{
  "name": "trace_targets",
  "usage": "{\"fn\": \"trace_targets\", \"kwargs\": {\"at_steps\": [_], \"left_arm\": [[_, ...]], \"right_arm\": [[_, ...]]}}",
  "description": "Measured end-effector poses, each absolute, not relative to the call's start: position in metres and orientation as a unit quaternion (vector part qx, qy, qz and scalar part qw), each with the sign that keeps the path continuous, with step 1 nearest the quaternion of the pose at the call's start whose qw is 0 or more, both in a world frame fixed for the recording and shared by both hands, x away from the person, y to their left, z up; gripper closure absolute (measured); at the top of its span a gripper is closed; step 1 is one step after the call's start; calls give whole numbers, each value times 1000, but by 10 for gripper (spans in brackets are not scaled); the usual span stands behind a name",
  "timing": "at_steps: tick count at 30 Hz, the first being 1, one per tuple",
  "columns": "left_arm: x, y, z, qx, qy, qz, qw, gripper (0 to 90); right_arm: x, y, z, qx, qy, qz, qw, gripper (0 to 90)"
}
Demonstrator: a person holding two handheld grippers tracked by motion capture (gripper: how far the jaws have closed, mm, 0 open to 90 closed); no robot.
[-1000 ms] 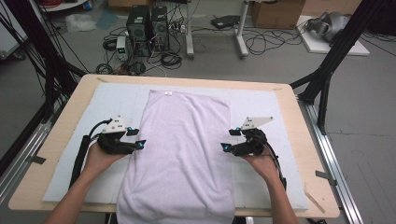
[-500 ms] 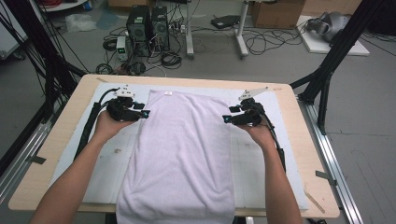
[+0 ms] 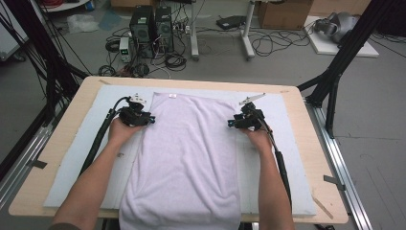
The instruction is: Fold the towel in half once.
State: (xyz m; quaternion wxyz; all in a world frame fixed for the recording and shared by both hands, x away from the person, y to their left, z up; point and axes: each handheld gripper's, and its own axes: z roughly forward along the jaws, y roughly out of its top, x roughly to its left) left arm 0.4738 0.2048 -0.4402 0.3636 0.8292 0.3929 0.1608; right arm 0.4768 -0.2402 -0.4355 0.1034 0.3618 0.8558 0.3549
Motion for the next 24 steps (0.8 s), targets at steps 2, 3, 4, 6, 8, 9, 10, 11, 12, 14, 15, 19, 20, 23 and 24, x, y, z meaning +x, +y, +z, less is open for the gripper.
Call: {"fn": "trace_targets", "kwargs": {"at_steps": [2,3,4,6,8,9,10,11,12,14,15,19,20,23,24], "left_arm": [[473,203,-439,832,392,165,357,841],[473,202,-439,831,396,165,355,856],[473,202,-438,829,400,164,354,866],[473,203,-437,828,403,158,356,879],[472,204,-435,828,400,157,359,882],[471,205,-433,829,396,159,362,882],[470,205,-430,830,391,160,364,883],[469,206,-428,828,390,162,370,883],[468,207,-425,826,388,162,374,884],[465,209,-418,825,381,163,383,884],[463,210,-415,826,376,162,387,884],[449,213,-399,830,352,168,398,884],[443,215,-396,829,348,169,404,883],[421,222,-391,832,333,162,414,883],[408,226,-392,830,327,160,422,883]], "right_arm": [[474,-235,-438,353,861,341,129,659],[473,-234,-439,350,862,345,126,724],[473,-233,-439,350,861,347,125,782],[473,-232,-439,352,860,353,110,872],[473,-232,-437,354,861,349,109,879],[473,-233,-436,350,863,347,110,880],[472,-234,-434,349,863,347,113,881],[472,-236,-431,348,862,350,113,883],[471,-238,-429,351,859,354,114,883],[469,-242,-421,347,857,363,118,883],[467,-243,-416,345,855,368,117,883],[458,-250,-397,335,844,403,116,883],[453,-252,-392,330,843,412,106,882],[432,-254,-381,308,847,422,99,882],[423,-255,-378,303,847,428,94,882]]}}
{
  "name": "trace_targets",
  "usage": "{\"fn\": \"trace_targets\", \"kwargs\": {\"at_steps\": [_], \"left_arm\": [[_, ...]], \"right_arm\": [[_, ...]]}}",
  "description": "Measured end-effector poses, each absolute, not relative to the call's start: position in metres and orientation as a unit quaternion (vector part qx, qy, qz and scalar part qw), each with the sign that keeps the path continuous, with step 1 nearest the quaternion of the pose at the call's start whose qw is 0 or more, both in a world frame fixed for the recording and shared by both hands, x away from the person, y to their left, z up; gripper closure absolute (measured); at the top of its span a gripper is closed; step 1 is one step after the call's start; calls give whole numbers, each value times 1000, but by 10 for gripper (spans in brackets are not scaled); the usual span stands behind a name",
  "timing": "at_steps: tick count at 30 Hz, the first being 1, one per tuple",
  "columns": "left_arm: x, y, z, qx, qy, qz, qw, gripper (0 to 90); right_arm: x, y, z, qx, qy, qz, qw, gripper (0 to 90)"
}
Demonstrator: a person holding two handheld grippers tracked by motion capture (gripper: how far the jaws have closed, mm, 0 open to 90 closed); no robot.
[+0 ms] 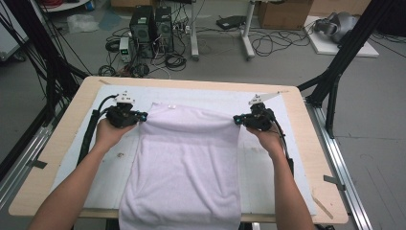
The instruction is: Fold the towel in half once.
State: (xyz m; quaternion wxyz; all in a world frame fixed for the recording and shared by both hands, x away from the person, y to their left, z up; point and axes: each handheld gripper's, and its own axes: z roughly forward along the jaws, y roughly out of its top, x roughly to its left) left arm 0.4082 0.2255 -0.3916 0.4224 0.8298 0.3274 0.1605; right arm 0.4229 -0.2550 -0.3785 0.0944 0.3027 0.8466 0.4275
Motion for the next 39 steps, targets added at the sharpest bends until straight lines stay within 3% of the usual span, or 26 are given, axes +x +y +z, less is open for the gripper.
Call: {"fn": "trace_targets", "kwargs": {"at_steps": [8,11,13,16,19,23,27,30,32,34,37,39], "left_arm": [[341,237,-423,853,303,128,406,875],[335,240,-430,860,302,113,395,719],[339,242,-427,852,307,114,408,639],[351,241,-417,836,322,117,429,550],[368,237,-411,827,336,122,435,560],[397,229,-411,827,344,116,429,656],[424,215,-418,832,357,121,407,633],[440,209,-427,835,376,142,375,543],[446,208,-436,840,385,142,355,531],[446,208,-439,840,381,144,358,581],[443,204,-437,849,364,137,357,841],[441,201,-435,854,357,145,351,861]], "right_arm": [[359,-257,-408,281,866,412,40,865],[352,-259,-417,273,873,404,34,737],[353,-263,-414,280,862,421,40,638],[362,-267,-405,289,851,434,63,570],[378,-265,-399,297,850,428,81,539],[402,-257,-403,316,847,419,87,523],[421,-246,-418,326,862,378,85,509],[428,-245,-429,337,864,364,84,509],[430,-244,-437,341,868,353,77,533],[428,-241,-438,341,868,349,94,609],[427,-240,-438,328,872,353,86,834],[427,-240,-438,330,872,354,77,864]]}}
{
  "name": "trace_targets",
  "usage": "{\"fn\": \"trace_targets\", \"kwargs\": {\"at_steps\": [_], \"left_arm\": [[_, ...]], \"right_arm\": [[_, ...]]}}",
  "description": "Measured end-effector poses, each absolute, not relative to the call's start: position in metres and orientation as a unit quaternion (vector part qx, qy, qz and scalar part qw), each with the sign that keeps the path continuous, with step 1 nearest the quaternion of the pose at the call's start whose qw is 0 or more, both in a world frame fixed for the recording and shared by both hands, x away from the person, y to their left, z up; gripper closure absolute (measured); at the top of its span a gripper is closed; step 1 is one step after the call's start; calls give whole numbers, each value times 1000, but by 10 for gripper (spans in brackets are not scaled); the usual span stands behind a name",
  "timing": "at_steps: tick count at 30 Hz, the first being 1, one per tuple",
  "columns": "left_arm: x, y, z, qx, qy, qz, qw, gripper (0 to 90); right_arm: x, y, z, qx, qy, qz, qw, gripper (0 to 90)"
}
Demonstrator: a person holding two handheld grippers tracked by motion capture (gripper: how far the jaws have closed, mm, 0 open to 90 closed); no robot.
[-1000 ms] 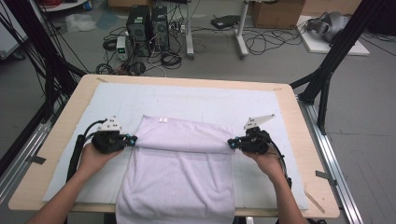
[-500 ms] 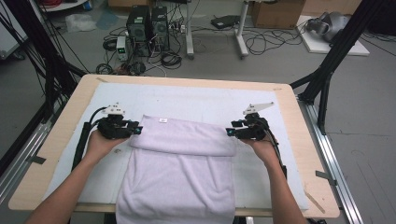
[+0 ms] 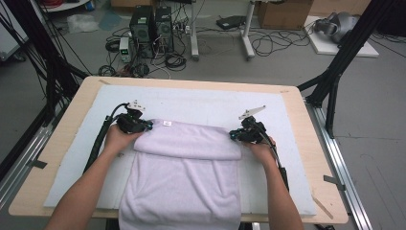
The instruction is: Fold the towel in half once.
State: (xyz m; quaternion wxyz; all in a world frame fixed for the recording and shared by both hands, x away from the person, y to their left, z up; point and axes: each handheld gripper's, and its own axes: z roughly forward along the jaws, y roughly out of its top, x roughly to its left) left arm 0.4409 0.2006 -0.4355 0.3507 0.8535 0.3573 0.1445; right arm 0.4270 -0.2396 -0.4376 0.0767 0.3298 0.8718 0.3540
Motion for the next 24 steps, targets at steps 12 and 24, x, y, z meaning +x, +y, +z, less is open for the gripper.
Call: {"fn": "trace_targets", "kwargs": {"at_steps": [12,24], "left_arm": [[404,231,-375,813,336,157,448,861],[258,254,-382,840,236,162,461,804]], "right_arm": [[396,-255,-379,287,843,442,108,870],[262,-257,-366,184,858,473,76,847]]}}
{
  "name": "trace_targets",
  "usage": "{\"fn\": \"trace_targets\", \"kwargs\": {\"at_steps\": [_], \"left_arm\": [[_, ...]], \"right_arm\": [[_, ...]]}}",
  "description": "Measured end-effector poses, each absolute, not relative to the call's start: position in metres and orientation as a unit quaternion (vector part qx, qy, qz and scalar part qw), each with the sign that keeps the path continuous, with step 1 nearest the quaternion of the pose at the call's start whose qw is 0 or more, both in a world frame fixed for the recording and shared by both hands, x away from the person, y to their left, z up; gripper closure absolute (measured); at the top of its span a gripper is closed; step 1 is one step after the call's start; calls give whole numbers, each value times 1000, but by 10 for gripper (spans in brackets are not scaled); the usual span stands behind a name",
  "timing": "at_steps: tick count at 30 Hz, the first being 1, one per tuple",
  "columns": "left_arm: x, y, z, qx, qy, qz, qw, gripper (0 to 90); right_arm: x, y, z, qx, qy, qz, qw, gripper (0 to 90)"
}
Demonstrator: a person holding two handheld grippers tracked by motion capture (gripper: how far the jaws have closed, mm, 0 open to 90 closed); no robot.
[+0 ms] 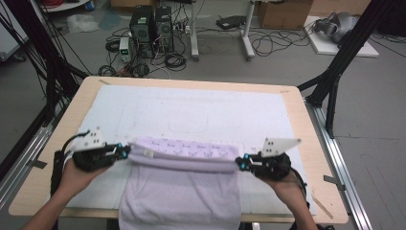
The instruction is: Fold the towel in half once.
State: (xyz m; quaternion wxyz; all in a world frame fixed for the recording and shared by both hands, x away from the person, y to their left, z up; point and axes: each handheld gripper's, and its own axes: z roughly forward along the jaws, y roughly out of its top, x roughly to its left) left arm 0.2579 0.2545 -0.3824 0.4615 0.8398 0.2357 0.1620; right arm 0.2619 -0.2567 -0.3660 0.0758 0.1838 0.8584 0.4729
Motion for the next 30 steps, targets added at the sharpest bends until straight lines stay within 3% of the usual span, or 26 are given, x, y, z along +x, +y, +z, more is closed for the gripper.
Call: {"fn": "trace_targets", "kwargs": {"at_steps": [5,9,20,25,30], "left_arm": [[233,258,-391,849,226,156,451,647],[247,257,-390,848,233,155,450,581],[325,243,-414,838,294,169,426,562],[354,239,-432,826,339,181,412,512],[370,238,-445,828,367,153,395,457]], "right_arm": [[237,-261,-371,170,856,486,38,723],[252,-259,-372,183,859,476,53,678],[332,-252,-399,239,862,437,98,561],[355,-250,-418,259,865,416,104,509],[371,-253,-435,289,862,406,91,472]]}}
